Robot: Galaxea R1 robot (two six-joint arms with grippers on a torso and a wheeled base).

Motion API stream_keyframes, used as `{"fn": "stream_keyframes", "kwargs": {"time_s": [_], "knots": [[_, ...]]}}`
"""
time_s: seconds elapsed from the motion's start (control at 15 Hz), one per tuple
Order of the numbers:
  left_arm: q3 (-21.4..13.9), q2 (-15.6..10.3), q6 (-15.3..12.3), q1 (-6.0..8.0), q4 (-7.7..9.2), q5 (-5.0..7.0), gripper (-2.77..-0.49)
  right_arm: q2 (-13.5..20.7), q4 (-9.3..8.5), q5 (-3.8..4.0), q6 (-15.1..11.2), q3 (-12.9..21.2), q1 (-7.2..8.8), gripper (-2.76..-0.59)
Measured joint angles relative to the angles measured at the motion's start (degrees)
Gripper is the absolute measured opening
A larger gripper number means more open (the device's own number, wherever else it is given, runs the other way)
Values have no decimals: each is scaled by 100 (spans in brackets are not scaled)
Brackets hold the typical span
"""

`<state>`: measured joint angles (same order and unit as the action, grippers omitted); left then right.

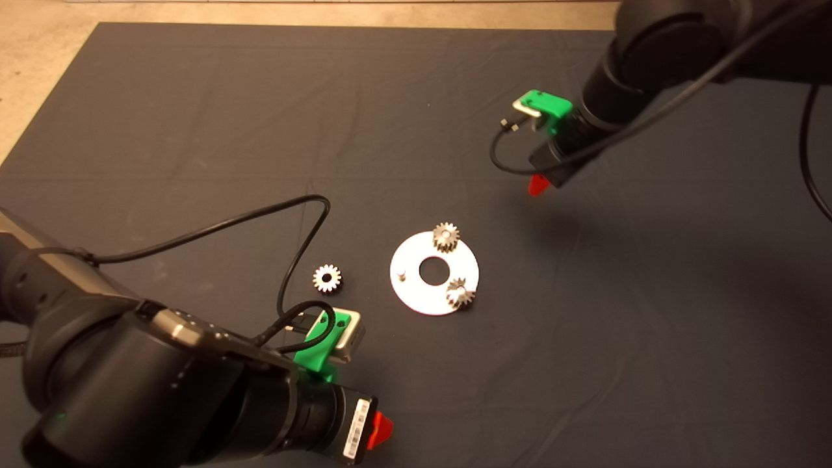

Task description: Install three planetary gears onto the carrier pins

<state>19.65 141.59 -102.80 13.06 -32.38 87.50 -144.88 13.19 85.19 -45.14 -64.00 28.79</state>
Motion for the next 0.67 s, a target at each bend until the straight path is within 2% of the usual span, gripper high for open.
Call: {"fn": "stream_keyframes", "kwargs": {"time_s": [0.13,0.2,0.27,0.33,0.4,0.47,0.53,0.67], "knots": [[5,-15,225,46,5,-5,-107,383,-12,-57,-521,1168,-408,-175],[5,-37,314,102,2,0,-107,542,38,-36,-956,1822,-455,-175],[5,-48,379,181,7,0,-107,684,104,66,-1470,2345,-446,-175],[5,-48,444,316,9,0,-107,830,248,193,-2048,2778,-455,-175],[5,-46,482,457,5,-2,-107,972,440,218,-2540,3103,-486,-175],[2,-39,518,604,7,-2,-107,1108,642,231,-2910,3371,-547,-175],[2,-33,554,749,5,-2,-107,1236,758,249,-3201,3631,-582,-175],[0,-30,611,908,11,-5,-107,1420,893,232,-3427,3875,-597,-175]]}}
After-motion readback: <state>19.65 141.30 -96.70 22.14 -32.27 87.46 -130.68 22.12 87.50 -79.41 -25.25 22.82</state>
